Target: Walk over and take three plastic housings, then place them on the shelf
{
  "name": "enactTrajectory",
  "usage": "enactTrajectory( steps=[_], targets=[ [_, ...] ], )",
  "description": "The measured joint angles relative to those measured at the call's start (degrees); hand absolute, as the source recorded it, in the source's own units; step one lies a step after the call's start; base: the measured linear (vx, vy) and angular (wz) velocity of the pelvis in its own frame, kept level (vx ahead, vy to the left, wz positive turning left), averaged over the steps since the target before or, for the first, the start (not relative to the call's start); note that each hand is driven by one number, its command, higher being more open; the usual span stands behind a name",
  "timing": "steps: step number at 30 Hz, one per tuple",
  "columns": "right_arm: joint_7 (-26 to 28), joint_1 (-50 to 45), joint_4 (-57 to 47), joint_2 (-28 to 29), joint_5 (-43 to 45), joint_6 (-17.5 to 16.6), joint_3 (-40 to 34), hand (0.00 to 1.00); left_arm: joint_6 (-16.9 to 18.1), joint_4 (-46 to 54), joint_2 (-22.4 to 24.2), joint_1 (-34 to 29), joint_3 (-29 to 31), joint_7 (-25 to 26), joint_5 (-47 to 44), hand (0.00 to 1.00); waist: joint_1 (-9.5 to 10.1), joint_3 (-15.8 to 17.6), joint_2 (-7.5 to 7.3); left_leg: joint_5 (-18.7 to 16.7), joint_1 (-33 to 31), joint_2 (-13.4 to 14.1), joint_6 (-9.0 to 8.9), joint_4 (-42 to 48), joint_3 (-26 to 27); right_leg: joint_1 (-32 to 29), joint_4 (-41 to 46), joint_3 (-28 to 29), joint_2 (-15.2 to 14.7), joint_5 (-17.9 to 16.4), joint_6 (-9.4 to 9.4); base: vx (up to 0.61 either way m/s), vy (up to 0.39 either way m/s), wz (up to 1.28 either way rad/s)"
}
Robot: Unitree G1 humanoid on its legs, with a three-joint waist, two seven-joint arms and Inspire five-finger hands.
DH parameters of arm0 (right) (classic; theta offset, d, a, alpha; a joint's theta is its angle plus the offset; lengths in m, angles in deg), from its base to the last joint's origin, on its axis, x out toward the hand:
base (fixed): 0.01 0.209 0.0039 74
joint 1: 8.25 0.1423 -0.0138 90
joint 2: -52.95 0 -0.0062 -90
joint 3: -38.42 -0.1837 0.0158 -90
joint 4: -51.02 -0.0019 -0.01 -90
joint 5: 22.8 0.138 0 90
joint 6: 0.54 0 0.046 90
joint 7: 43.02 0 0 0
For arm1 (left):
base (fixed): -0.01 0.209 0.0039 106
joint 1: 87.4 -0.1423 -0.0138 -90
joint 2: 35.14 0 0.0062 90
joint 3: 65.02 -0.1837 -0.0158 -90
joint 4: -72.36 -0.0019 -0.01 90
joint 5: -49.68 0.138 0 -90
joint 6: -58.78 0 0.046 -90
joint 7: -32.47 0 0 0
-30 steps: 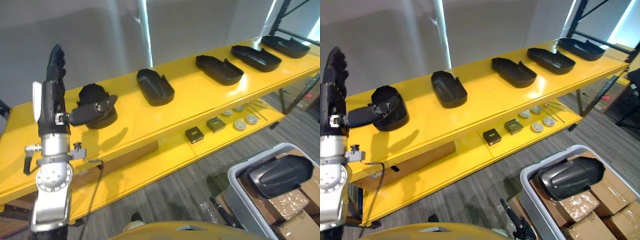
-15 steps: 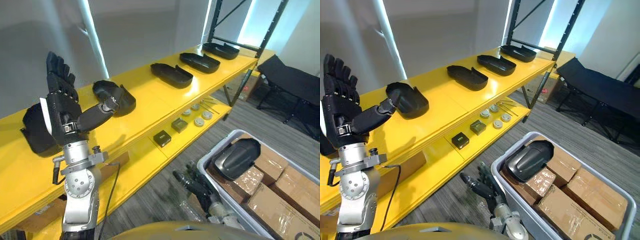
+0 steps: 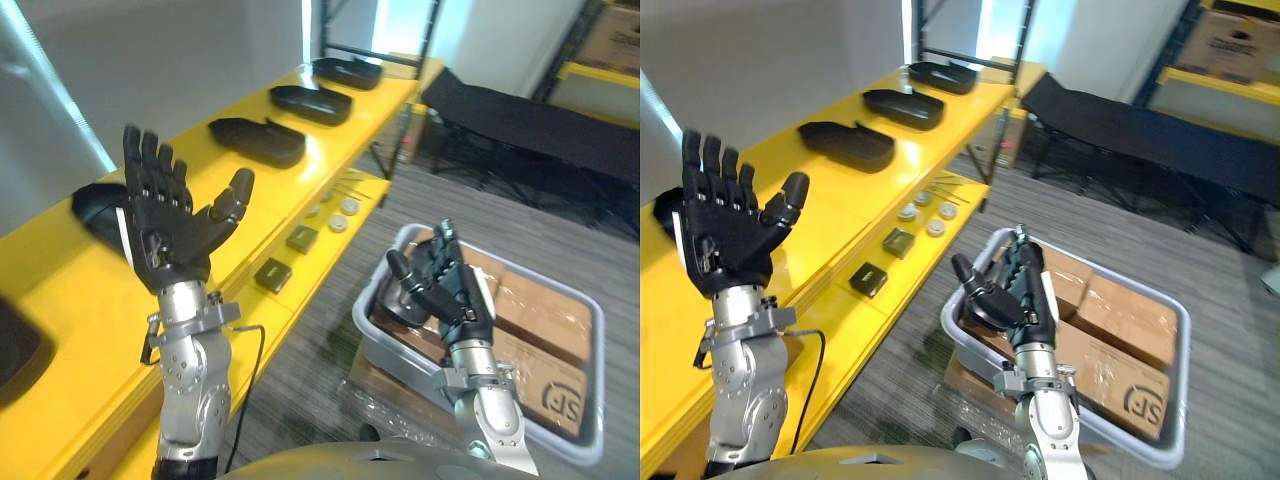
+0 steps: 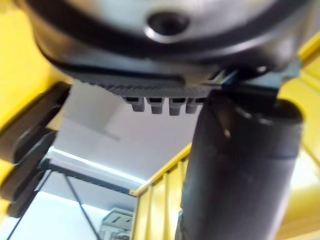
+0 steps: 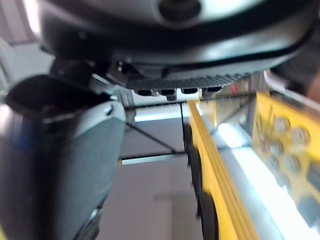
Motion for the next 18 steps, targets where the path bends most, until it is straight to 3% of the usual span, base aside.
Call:
enactTrajectory(
  steps=[1,3,5,6,10,14,15,16,17,18],
  targets=[
    [-0.5,0.5,0.1,-0.1,0.0,-0.3,-0.7,1.0,0.0,0.0,0.0,-0.3,0.1,0.8,0.0,1.0,-0.11,0.3,0.42,-1.1,-0.8,-0.3,1.29,1.8,-2.6,-0.5,0.4,1.1,0.4,-0.1,-0.19,0.08,0.094,-1.19],
    [-1.6,3.4,1.3,-1.3,0.3,-0.8,-2.8,1.0,-0.1,0.0,0.0,-1.0,1.4,3.2,0.1,1.0,0.1,1.3,1.45,-3.1,-3.4,-1.6,4.52,8.5,-12.6,-1.7,1.4,5.6,1.0,-0.1,-0.29,0.08,0.07,-0.96],
    [-2.3,4.8,3.4,-2.2,1.1,-1.6,-2.9,1.0,-0.1,0.1,0.1,-1.1,1.5,3.1,0.1,1.0,0.54,1.8,1.96,-5.5,-4.4,-1.9,5.75,11.6,-15.8,-1.8,1.4,6.9,1.2,-0.1,-0.28,0.04,0.127,-0.54],
    [-3.1,5.9,5.7,-2.3,1.4,-1.7,-2.8,1.0,-0.1,0.1,0.1,-0.9,1.5,2.5,0.1,1.0,0.77,1.5,3.14,-6.2,-4.4,-1.8,5.44,12.0,-17.3,-2.0,1.5,7.1,1.6,-0.1,-0.25,0.02,0.16,-0.34],
    [-7.0,2.0,7.5,1.3,5.7,-1.8,-1.0,1.0,0.3,0.2,1.3,-0.2,1.0,-0.6,0.0,1.0,2.05,2.6,3.33,-6.8,-4.7,-2.8,4.5,11.6,-18.0,-3.9,5.2,3.6,1.1,-0.3,0.01,-0.06,0.117,0.06],
    [-5.1,-6.5,6.4,4.8,5.2,-3.6,-0.3,1.0,1.3,2.8,1.3,-2.1,0.6,-3.6,-2.3,1.0,2.91,4.2,2.6,-8.1,-2.7,-4.6,3.63,12.3,-16.8,-6.0,11.2,1.1,0.3,-0.5,0.93,-0.13,0.074,-0.16],
    [-3.9,-7.5,6.3,4.7,5.8,-4.3,-0.3,1.0,1.8,3.3,1.2,-2.8,0.6,-3.5,-2.3,1.0,3.37,4.4,2.26,-8.7,-2.4,-4.6,3.8,12.7,-15.5,-6.4,11.3,-0.9,0.2,-0.3,1.29,-0.25,0.006,-0.86],
    [-1.1,-7.8,6.1,4.4,7.7,-4.9,0.1,1.0,3.1,4.1,1.0,-3.9,0.6,-2.9,-2.0,1.0,4.26,5.0,0.94,-9.5,-2.1,-4.5,4.2,13.4,-12.7,-6.5,9.5,-5.3,-1.6,-1.2,0.64,-0.28,-0.013,-0.83],
    [0.8,-7.0,6.1,3.7,10.1,-5.3,0.3,1.0,3.2,4.0,1.2,-4.1,0.1,-1.8,-1.9,1.0,4.07,5.3,1.77,-9.7,-2.5,-3.8,4.28,13.3,-11.5,-6.9,9.4,-11.0,-3.5,-1.5,0.12,-0.27,-0.006,-0.76],
    [1.5,-6.1,6.1,3.5,11.6,-5.5,0.7,1.0,3.2,4.1,1.2,-4.1,0.3,-1.8,-2.0,1.0,4.25,5.2,1.54,-9.6,-2.6,-3.4,4.11,13.2,-10.6,-8.0,11.7,-13.3,-4.7,-2.1,-0.76,-0.22,0.007,-0.59]
  ],
)
